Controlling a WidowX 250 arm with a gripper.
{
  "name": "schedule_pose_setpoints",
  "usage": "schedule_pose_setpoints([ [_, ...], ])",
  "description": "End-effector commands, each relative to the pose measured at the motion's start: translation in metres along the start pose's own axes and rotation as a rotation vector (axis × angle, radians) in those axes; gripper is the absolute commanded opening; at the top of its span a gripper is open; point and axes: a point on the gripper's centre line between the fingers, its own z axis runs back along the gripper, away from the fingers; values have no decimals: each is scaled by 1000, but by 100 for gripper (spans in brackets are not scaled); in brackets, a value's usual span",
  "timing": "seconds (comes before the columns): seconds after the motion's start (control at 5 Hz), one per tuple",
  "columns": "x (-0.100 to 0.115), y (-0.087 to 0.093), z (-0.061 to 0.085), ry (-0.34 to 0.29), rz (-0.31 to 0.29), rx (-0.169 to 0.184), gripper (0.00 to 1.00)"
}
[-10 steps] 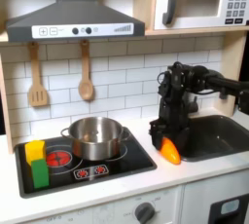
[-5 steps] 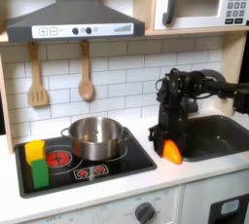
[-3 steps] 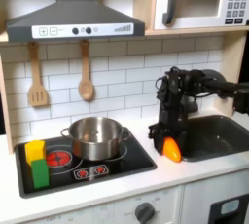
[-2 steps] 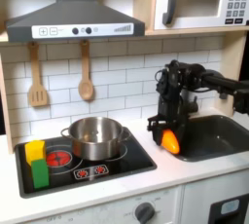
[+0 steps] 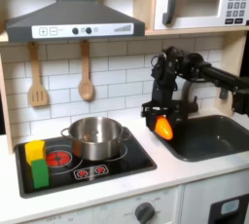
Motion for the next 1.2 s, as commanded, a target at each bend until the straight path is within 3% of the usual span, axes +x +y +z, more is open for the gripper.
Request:
schedule_pose_setpoints([
  [0.0,6,31,10,-27,40,44,0],
  [0.4,15,66,31,-84,86,79,0],
  [1.0,28,123,21,-71,130,134,0],
])
